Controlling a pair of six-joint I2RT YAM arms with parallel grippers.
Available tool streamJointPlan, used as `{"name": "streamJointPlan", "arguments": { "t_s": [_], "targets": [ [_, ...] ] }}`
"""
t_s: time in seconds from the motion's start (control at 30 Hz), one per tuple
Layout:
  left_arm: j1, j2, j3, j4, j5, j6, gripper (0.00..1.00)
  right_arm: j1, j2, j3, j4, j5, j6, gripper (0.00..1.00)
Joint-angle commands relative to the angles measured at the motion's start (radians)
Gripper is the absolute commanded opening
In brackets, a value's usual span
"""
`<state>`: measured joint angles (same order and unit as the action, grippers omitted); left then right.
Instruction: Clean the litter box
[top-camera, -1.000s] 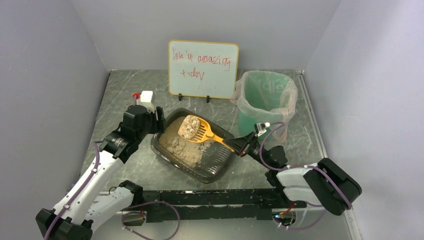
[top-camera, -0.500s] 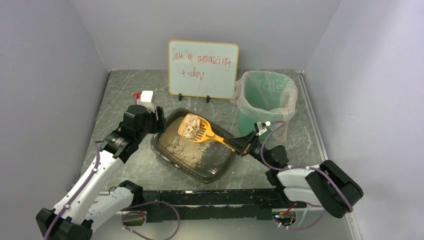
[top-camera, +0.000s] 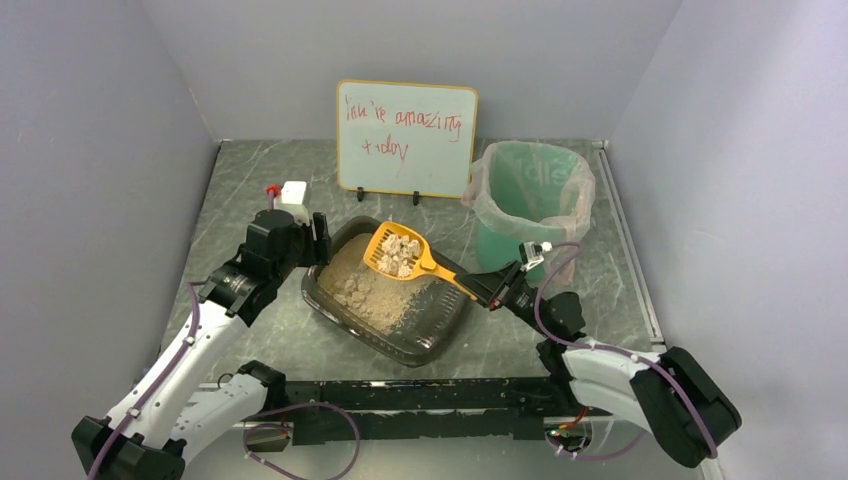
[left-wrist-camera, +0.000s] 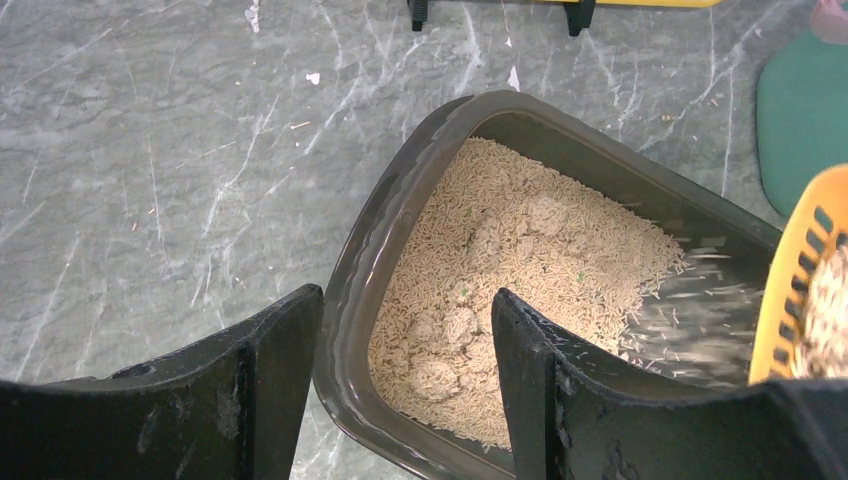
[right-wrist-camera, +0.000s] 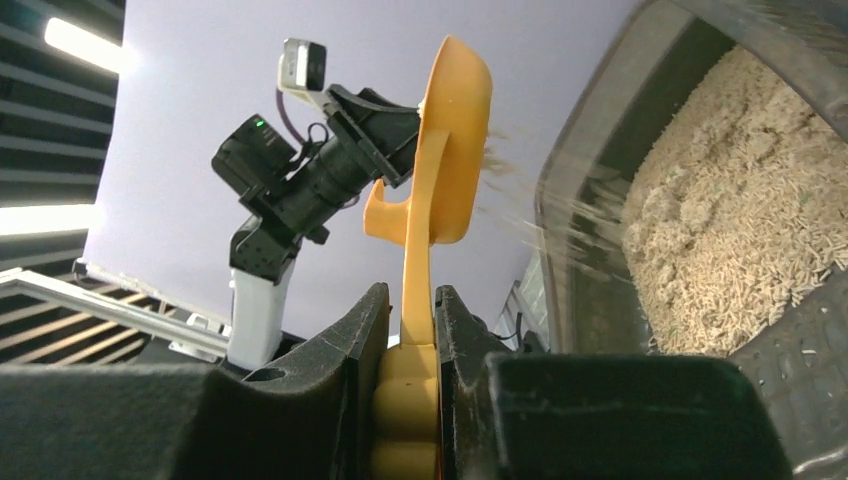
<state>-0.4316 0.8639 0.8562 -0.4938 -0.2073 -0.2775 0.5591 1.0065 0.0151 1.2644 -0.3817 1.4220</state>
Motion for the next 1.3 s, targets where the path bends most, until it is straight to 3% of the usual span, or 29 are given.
{"name": "streamJointPlan", "arguments": {
  "t_s": [0.0, 0.23, 0.3, 0.37, 0.43, 0.5, 0.77, 0.87, 0.93, 1.03, 1.13, 1.23, 1.27],
  "targets": [
    [-0.002, -0.003, -0.002, 0.03, 0.007, 0.019, 0.68, 0.017, 0.051, 0.019, 0.099, -0.019, 0.009, 0.0],
    [-0.003, -0.01, -0.003, 0.03, 0.007, 0.018, 0.68, 0.008, 0.153, -0.013, 0.233, 0.033, 0.083, 0.0],
    [-0.003, -0.013, -0.003, 0.032, 0.006, 0.019, 0.68, 0.038, 0.161, 0.021, 0.202, -0.02, 0.048, 0.0],
    [-0.003, -0.012, -0.002, 0.031, 0.005, 0.019, 0.68, 0.026, 0.144, -0.008, 0.211, 0.019, 0.068, 0.0],
    [-0.002, -0.009, -0.002, 0.032, 0.011, 0.018, 0.68, 0.007, 0.103, -0.007, 0.13, 0.028, 0.039, 0.0],
    [-0.003, -0.008, -0.002, 0.034, 0.009, 0.021, 0.68, 0.064, 0.096, 0.04, 0.061, 0.004, -0.007, 0.0],
    [-0.003, -0.014, -0.001, 0.029, 0.007, 0.018, 0.68, -0.042, 0.09, -0.04, 0.12, 0.021, 0.083, 0.0],
    [-0.002, -0.016, -0.002, 0.033, 0.009, 0.021, 0.68, 0.061, 0.115, 0.031, 0.091, 0.007, 0.018, 0.0],
    [-0.002, -0.013, 0.001, 0.029, 0.005, 0.017, 0.68, -0.004, 0.098, -0.01, 0.102, 0.042, 0.067, 0.0],
    [-0.002, -0.016, -0.005, 0.036, 0.014, 0.022, 0.68, 0.07, 0.101, 0.058, 0.033, -0.013, -0.003, 0.0],
    [-0.002, -0.01, 0.001, 0.031, 0.012, 0.02, 0.68, -0.009, 0.04, -0.003, -0.001, 0.037, 0.041, 0.0],
    [-0.003, -0.014, -0.003, 0.038, 0.017, 0.022, 0.68, 0.07, 0.028, 0.059, -0.078, 0.012, -0.029, 0.0],
    [-0.003, -0.011, -0.002, 0.038, 0.015, 0.022, 0.68, 0.043, 0.013, 0.028, -0.069, 0.032, 0.0, 0.0]
  ]
}}
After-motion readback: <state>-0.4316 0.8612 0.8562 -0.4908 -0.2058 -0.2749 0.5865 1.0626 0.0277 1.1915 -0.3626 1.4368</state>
